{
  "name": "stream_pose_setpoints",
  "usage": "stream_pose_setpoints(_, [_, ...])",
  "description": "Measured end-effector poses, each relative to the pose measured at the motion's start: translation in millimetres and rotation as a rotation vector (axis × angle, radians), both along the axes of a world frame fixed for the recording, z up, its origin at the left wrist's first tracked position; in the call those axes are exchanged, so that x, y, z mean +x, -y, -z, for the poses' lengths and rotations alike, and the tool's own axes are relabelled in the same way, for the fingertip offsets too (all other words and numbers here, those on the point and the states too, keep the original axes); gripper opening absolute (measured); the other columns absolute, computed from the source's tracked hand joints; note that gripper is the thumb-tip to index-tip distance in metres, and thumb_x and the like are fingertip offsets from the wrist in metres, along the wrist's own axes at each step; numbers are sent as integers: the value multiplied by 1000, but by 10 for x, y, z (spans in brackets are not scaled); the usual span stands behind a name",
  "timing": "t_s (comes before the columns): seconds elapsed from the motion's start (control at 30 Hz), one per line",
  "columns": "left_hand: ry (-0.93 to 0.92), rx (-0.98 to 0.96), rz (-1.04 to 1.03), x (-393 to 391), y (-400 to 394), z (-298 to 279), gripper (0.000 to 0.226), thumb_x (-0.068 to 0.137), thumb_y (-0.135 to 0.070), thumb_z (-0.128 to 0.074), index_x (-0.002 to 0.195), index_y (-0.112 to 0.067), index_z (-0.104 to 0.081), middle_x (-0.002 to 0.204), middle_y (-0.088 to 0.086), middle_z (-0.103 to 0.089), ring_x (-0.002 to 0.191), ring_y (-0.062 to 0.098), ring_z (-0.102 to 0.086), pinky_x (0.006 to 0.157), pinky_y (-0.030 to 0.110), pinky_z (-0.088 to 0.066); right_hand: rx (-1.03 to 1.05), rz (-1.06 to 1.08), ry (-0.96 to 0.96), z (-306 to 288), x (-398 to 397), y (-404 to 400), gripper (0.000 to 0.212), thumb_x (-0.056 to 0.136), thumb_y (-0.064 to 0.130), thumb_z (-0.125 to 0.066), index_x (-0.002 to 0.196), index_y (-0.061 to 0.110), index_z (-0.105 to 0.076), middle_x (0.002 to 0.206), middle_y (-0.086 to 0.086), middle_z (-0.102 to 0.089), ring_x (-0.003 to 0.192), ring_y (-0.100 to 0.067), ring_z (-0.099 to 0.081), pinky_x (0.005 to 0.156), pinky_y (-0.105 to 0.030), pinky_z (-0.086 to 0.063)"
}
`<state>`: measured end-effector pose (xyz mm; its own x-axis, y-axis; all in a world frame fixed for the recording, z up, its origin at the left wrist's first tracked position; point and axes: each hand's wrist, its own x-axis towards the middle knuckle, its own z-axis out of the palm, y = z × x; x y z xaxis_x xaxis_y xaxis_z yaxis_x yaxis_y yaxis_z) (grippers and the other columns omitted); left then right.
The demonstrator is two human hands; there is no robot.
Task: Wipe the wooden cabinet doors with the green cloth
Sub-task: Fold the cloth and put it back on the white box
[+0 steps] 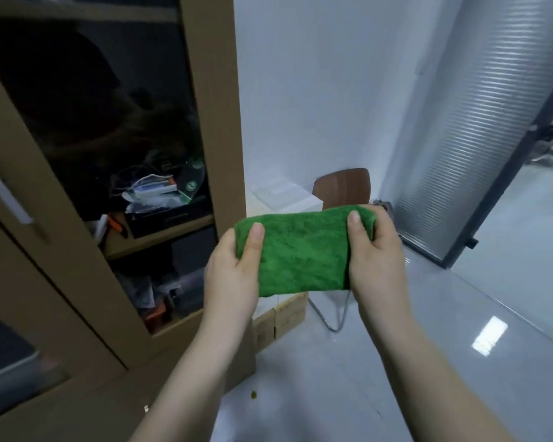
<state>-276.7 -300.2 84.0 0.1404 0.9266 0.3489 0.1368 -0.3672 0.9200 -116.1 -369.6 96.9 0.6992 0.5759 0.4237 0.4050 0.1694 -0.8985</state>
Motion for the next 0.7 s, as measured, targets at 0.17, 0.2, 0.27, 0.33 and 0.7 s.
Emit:
stream_pose_setpoints(0.17, [169,-151,13,597,-491,140,37,88,-56,-57,94,-21,-67,91,2,-74,85,19,-71,72,40,-57,-65,-63,9,169,611,-470,19,102,26,-52,85,33,-58,88,17,-63,72,9,-56,62,-7,-41])
stream_pose_setpoints(0.2, [167,-157,6,732,-622,169,38,87,-56,-57,93,-20,-66,90,3,-73,84,19,-70,71,39,-56,-78,-81,-21,212,752,-598,18,102,28,-52,85,31,-59,86,16,-64,72,7,-57,61,-8,-42])
stream_pose_setpoints(0.27, [173,-178,0,976,-889,203,40,86,-56,-57,91,-17,-65,87,4,-70,80,17,-68,68,37,-53,-97,-122,-121,262,996,-840,19,101,32,-51,86,32,-63,81,15,-68,71,5,-61,61,-12,-47])
stream_pose_setpoints(0.33, [170,-198,2,1248,-1202,270,40,88,-55,-57,89,-15,-64,85,2,-68,77,15,-66,64,33,-52,-127,-177,-255,305,1275,-1117,21,100,34,-52,85,36,-67,81,13,-72,76,-3,-68,66,-25,-57])
stream_pose_setpoints(0.7, [-8,-374,-14,2830,-2955,625,25,96,-50,-53,107,-27,-54,100,-8,-64,87,5,-64,64,28,-50,-250,-448,-829,311,2931,-2652,17,90,-5,-63,106,-5,-68,100,-24,-75,83,-31,-76,62,-33,-60])
